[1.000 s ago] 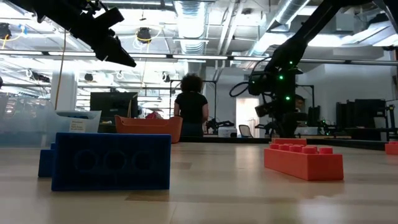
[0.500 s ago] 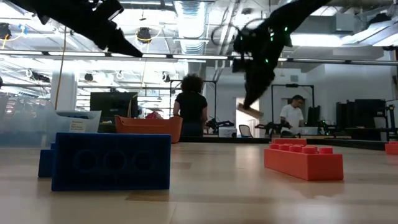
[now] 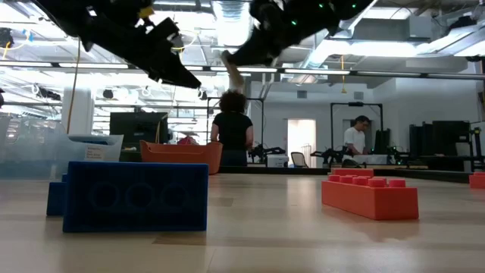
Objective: Sort blocks
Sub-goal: Put the wooden brown block into the bottom transparent bin
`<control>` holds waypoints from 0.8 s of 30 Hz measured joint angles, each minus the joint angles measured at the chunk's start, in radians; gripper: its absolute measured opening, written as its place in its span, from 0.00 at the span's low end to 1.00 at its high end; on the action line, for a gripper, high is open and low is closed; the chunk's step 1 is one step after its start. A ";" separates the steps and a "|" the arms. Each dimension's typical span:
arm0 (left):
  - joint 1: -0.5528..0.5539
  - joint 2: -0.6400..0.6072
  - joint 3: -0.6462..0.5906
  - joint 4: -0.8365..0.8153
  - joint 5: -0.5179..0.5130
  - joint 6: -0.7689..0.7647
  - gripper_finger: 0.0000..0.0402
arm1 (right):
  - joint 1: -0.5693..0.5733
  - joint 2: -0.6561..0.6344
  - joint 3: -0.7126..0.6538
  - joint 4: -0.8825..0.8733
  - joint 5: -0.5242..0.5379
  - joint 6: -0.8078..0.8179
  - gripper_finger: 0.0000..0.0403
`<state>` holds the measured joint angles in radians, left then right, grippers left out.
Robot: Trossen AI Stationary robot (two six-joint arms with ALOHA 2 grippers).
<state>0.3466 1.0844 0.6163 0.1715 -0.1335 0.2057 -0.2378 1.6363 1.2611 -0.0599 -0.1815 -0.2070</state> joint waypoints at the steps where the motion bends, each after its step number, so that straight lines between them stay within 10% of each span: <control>1: 0.000 0.015 0.000 0.010 0.003 -0.013 0.48 | 0.018 0.008 -0.001 0.039 0.015 -0.001 0.10; 14: -0.011 0.042 0.000 0.172 0.276 -0.032 0.48 | 0.127 0.013 0.000 0.368 0.132 -0.109 0.10; 24: -0.097 0.043 -0.002 0.347 0.256 0.070 0.48 | 0.137 0.040 0.000 0.488 0.130 -0.118 0.10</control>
<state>0.2495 1.1271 0.6145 0.5185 0.1224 0.2753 -0.1003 1.6767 1.2610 0.4285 -0.0518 -0.3253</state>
